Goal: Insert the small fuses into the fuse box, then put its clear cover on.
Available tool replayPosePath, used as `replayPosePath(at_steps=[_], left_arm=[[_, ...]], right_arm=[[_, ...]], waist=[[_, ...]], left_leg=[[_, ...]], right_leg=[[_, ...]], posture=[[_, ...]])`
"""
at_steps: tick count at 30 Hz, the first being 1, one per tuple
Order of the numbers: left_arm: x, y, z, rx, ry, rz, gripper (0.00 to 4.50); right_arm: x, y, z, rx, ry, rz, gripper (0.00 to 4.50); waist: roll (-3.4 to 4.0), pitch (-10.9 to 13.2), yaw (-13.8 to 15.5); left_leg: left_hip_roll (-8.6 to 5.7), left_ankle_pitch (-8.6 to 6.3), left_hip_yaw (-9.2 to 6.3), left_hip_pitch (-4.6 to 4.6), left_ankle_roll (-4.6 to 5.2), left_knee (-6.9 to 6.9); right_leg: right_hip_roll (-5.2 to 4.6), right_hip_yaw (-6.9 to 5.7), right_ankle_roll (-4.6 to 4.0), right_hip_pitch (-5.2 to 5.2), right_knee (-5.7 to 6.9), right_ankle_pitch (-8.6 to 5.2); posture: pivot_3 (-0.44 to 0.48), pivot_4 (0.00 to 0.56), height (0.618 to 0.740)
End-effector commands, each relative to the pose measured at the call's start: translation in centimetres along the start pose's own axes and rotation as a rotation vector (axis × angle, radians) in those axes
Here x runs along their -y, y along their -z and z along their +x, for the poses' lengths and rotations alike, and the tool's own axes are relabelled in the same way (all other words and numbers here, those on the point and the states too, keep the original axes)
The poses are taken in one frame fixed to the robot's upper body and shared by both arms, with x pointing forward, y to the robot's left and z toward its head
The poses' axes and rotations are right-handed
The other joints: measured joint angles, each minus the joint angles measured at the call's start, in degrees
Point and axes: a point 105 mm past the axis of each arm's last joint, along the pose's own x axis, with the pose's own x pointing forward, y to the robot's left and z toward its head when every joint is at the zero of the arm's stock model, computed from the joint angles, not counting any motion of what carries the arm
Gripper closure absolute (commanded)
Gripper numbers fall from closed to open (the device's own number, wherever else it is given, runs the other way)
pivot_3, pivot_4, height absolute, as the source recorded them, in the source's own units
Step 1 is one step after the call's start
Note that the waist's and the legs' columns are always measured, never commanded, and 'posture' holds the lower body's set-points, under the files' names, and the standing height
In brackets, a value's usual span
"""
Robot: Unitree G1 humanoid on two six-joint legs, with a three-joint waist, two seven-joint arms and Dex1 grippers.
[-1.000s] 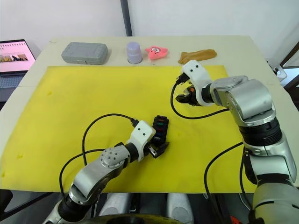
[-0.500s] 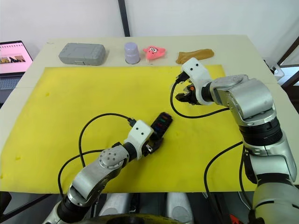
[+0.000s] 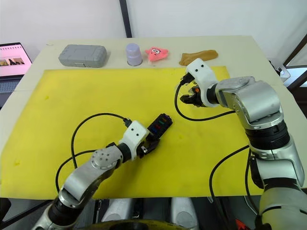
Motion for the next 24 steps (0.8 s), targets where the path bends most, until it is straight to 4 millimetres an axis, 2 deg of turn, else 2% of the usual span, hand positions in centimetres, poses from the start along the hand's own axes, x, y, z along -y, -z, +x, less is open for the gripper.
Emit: replayPosePath(at_steps=[1, 3, 7, 12, 16, 20, 23, 24], left_arm=[[-1.1, 0.4, -1.4, -0.001, 0.114, 0.035, 1.79], [-0.9, 0.6, -2.1, 0.000, 0.213, 0.067, 1.79], [-2.2, 1.8, -3.8, -0.048, 0.512, 0.141, 1.79], [-4.2, 2.2, -3.4, -0.060, 0.696, 0.186, 1.79], [-5.3, 2.3, -2.4, -0.054, 0.730, 0.262, 1.79], [-5.3, 2.5, -1.9, -0.055, 0.769, 0.313, 1.79], [-5.5, 3.2, -1.6, -0.093, 0.762, 0.347, 1.79], [-5.7, 3.3, -1.5, -0.101, 0.751, 0.354, 1.39]], right_arm=[[-0.1, -1.7, -1.1, 0.087, -0.007, -0.029, 2.81], [-0.4, -1.8, -1.2, 0.093, -0.030, -0.038, 2.81], [-1.5, -1.7, -1.9, 0.090, -0.116, -0.080, 2.81], [-1.7, -1.4, -2.0, 0.076, -0.129, -0.107, 2.81], [-1.9, -1.4, -2.1, 0.080, -0.130, -0.115, 2.81], [-2.2, -1.3, -2.4, 0.083, -0.140, -0.124, 2.81], [-3.3, -0.8, -3.0, 0.081, -0.199, -0.159, 2.81], [-3.5, -0.7, -3.2, 0.079, -0.214, -0.166, 2.81]], waist=[[0.00, 0.00, 0.01], [0.01, 0.01, 0.08], [0.01, 0.01, 0.36], [0.00, 0.01, 0.30], [0.00, 0.01, 0.28], [0.00, 0.01, 0.45], [0.00, 0.01, 0.47], [0.00, 0.01, 0.49]], left_leg=[[0.00, 0.00, 0.00, -0.01, -0.01, -0.01], [0.00, 0.01, 0.00, -0.01, -0.01, -0.04], [-0.03, 0.01, -0.01, -0.05, -0.02, -0.06], [-0.13, 0.01, 0.02, -0.06, -0.01, -0.04], [-0.14, 0.00, 0.02, -0.06, 0.00, -0.03], [-0.14, -0.04, -0.01, -0.08, 0.09, 0.04], [-0.15, -0.17, -0.02, -0.07, 0.33, 0.08], [-0.15, -0.18, -0.02, -0.07, 0.34, 0.08]], right_leg=[[0.00, 0.00, 0.00, -0.01, -0.01, 0.00], [0.00, -0.01, -0.01, -0.02, -0.02, 0.00], [-0.02, -0.07, -0.01, -0.03, -0.08, -0.01], [-0.03, -0.12, -0.01, 0.02, -0.15, -0.01], [-0.02, -0.15, -0.01, 0.01, -0.11, 0.00], [-0.03, -0.15, 0.00, 0.02, -0.07, 0.00], [-0.04, -0.15, 0.00, 0.04, -0.06, 0.00], [-0.04, -0.15, 0.00, 0.05, -0.06, 0.00]], posture=[[0.000, 0.150, 0.740], [0.000, 0.150, 0.740], [0.000, 0.150, 0.740], [0.000, 0.150, 0.740], [0.000, 0.150, 0.740], [0.000, 0.150, 0.740], [0.000, 0.150, 0.740], [0.000, 0.150, 0.740]])
